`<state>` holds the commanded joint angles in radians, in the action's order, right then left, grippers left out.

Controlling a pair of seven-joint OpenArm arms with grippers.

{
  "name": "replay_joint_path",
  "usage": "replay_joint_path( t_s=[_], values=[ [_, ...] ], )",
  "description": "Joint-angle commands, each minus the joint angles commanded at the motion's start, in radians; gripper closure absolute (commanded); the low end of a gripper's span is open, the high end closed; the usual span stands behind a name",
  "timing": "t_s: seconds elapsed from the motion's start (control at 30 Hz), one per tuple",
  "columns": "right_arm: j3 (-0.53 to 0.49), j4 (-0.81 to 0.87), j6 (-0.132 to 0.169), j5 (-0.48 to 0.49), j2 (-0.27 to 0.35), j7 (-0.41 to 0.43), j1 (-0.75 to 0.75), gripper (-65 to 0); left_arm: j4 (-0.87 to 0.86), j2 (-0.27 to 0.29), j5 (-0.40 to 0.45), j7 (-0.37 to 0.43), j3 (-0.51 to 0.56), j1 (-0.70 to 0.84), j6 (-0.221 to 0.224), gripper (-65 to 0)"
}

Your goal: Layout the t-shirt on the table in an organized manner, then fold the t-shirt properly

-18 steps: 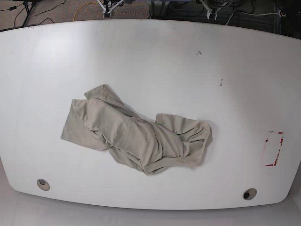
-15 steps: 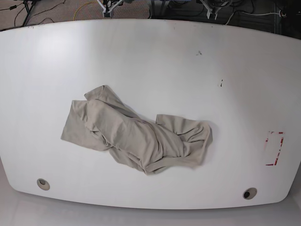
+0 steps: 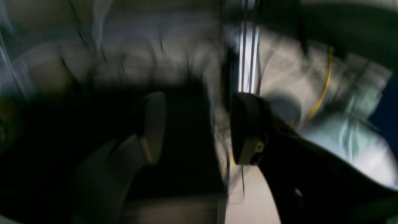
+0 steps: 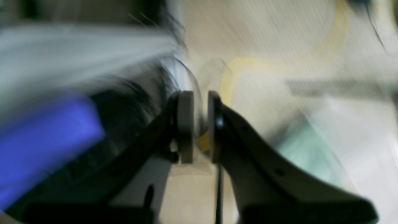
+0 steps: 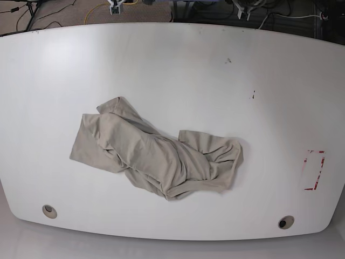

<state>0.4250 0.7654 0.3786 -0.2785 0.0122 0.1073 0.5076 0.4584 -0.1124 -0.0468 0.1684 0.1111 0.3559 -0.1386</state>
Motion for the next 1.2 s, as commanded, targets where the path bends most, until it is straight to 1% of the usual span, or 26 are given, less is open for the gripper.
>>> replay_joint_path(
  t_s=[0.13,0.17,0.27,0.43,0.6,0.77,0.9,1.03,1.2],
  values=[
    [0.001,0.046,0.02,0.001,-0.001,0.0,0.023,-8.0,0.051,-0.004,0.0,0.006,0.0,0.028,-0.002,-31.4],
    [-0.011,-0.007,0.001,0.009,-0.022,0.03,-0.096,-7.1,0.009,0.007,0.003,-0.008,0.003,-0.024,0.0,-30.0],
    [-0.01,-0.013,0.001,0.009,-0.028,0.03,-0.111,-6.5,0.009,0.007,0.003,-0.008,0.003,-0.024,0.0,-30.0],
    [-0.01,-0.01,0.001,0.009,-0.033,0.03,-0.109,-0.3,0.009,0.007,0.003,-0.008,0.003,-0.021,0.0,-30.0],
    [-0.01,-0.008,0.001,0.009,-0.033,0.03,-0.109,-0.2,0.01,0.007,0.003,-0.006,0.003,-0.019,0.0,-30.0],
    [-0.01,-0.008,0.001,0.009,-0.034,0.03,-0.106,-0.2,0.093,0.004,0.003,-0.006,0.002,0.015,0.0,-30.0],
    [-0.01,-0.004,0.001,0.009,-0.034,0.03,-0.086,-0.2,0.188,-0.022,0.003,-0.01,0.002,0.059,0.0,-30.0],
    [-0.01,0.065,0.001,0.009,-0.038,0.029,-0.045,-0.2,0.27,-0.03,0.003,-0.01,0.002,0.113,0.0,-30.1],
    [-0.005,0.168,0.001,0.009,-0.074,0.024,0.019,-0.2,0.314,-0.039,0.003,-0.011,0.0,0.151,0.0,-30.1]
  ],
)
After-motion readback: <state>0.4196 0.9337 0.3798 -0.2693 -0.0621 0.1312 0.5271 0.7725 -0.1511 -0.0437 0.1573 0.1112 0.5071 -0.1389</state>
